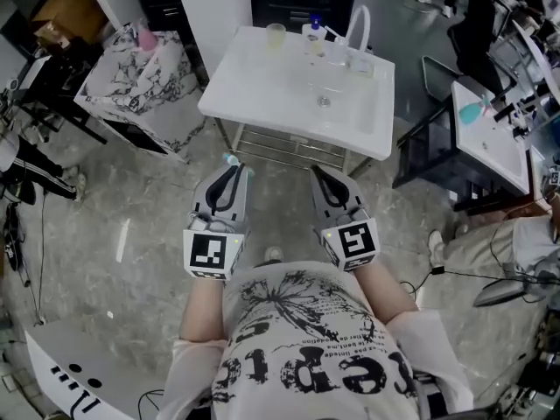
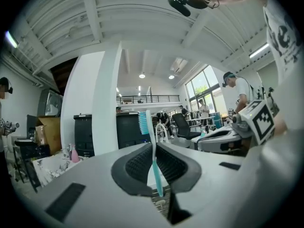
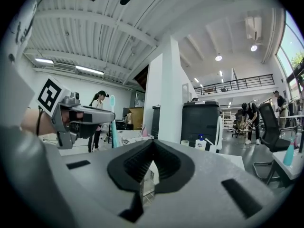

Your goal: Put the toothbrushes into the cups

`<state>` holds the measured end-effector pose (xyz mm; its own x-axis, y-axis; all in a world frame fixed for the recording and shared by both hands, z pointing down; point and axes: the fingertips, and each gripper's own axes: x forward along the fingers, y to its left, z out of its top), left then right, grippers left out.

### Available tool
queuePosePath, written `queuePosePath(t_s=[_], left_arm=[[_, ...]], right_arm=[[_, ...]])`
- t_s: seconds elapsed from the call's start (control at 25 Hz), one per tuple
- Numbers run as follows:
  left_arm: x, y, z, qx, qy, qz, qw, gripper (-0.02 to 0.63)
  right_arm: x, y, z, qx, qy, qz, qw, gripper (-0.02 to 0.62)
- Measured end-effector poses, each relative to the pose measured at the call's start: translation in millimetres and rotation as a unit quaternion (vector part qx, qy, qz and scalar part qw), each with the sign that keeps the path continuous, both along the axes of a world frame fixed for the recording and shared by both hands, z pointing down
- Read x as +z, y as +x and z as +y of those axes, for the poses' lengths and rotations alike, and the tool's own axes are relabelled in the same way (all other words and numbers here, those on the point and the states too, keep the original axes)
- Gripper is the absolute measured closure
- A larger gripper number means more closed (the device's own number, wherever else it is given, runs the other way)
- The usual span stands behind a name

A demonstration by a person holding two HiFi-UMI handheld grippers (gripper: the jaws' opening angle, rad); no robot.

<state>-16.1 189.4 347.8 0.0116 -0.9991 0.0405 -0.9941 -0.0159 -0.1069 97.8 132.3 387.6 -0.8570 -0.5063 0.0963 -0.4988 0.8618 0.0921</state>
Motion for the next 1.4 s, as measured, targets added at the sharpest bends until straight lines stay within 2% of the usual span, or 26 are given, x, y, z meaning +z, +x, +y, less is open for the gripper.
queuePosePath(t_s=[0.16,0.56,0.68,0.96,1.16,1.32,1.4], left_arm=[[10.6,-37.8,-31.3,0.007,0.004,-0.014,0.9999,0.578],[29.7,-103.7,-121.8,-0.006,-0.028,0.009,0.9995,0.578],[28.6,-116.0,-159.9,-0.007,-0.038,0.01,0.9992,0.578],[19.3,-144.9,-257.5,-0.003,-0.001,-0.018,0.9998,0.578],[16.3,-150.0,-318.9,0.022,0.006,-0.043,0.9988,0.578],[22.7,-156.5,-359.8,0.041,-0.019,-0.036,0.9983,0.578],[27.8,-165.8,-380.6,0.053,-0.014,-0.032,0.998,0.578]], right_arm=[[4.6,-35.3,-32.7,0.011,-0.007,-0.006,1.0,0.603],[16.4,-104.9,-128.2,0.004,-0.014,-0.007,1.0,0.603],[15.2,-121.1,-166.5,-0.001,-0.016,-0.006,1.0,0.603],[5.2,-146.9,-257.0,-0.006,0.0,-0.014,1.0,0.603],[8.3,-157.5,-303.7,-0.005,0.005,-0.012,1.0,0.603],[16.4,-166.2,-335.2,0.007,0.0,-0.016,1.0,0.603],[26.4,-172.2,-349.5,0.015,-0.008,-0.003,1.0,0.603]])
